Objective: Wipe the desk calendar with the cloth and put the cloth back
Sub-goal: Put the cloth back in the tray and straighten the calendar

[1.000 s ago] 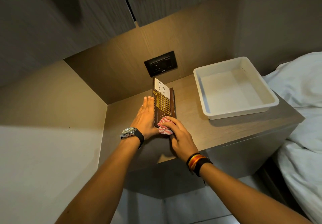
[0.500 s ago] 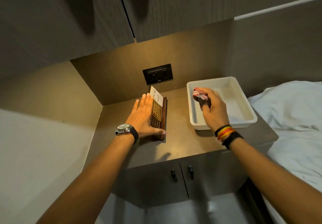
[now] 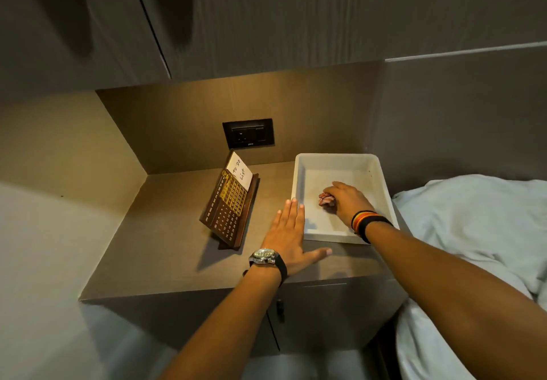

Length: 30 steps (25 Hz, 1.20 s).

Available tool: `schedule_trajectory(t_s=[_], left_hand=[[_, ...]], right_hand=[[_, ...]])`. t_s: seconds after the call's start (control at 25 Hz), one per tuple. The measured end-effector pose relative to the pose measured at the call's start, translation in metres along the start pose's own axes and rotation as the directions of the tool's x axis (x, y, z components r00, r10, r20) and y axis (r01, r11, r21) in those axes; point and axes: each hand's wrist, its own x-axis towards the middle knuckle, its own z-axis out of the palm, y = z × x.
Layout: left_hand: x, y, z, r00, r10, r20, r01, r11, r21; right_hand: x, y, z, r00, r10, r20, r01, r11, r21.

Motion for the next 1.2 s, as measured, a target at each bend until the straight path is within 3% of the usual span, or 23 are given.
schedule_trajectory(t_s=[0.24, 0.32, 0.44, 0.6, 0.76, 0.84, 1.0, 1.2], left_hand=[[-0.002, 0.004, 0.008, 0.999, -0.028, -0.039, 0.026, 0.998, -0.051], [-0.005, 0.005, 0.007, 0.995, -0.04, -0.092, 0.029, 0.993, -0.112], [-0.014, 0.008, 0.007, 0.949, -0.171, -0.265, 0.101, 0.961, -0.257], [-0.034, 0.01, 0.004, 0.745, -0.444, -0.498, 0.245, 0.876, -0.415], [-0.051, 0.005, 0.009, 0.586, -0.683, -0.436, 0.365, 0.703, -0.611], [-0.056, -0.001, 0.013, 0.537, -0.757, -0.371, 0.388, 0.613, -0.689], [-0.056, -0.01, 0.011, 0.488, -0.832, -0.262, 0.364, 0.467, -0.806], [-0.047, -0.016, -0.004, 0.488, -0.852, -0.191, 0.26, 0.35, -0.9]], right_hand=[[0.0, 0.007, 0.016, 0.947, 0.007, 0.32, 0.019, 0.997, -0.079], [-0.001, 0.003, 0.013, 0.963, -0.023, 0.27, 0.052, 0.994, -0.098], [0.006, -0.021, 0.007, 0.98, -0.196, 0.038, 0.198, 0.978, -0.069], [0.043, -0.088, -0.001, 0.929, -0.366, -0.06, 0.37, 0.924, 0.095], [0.082, -0.143, 0.007, 0.953, -0.301, 0.037, 0.275, 0.91, 0.309], [0.1, -0.159, 0.012, 0.966, -0.239, 0.095, 0.184, 0.901, 0.394], [0.127, -0.173, 0.015, 0.981, -0.127, 0.148, 0.038, 0.869, 0.493], [0.144, -0.187, 0.015, 0.962, -0.173, 0.212, 0.01, 0.796, 0.605]])
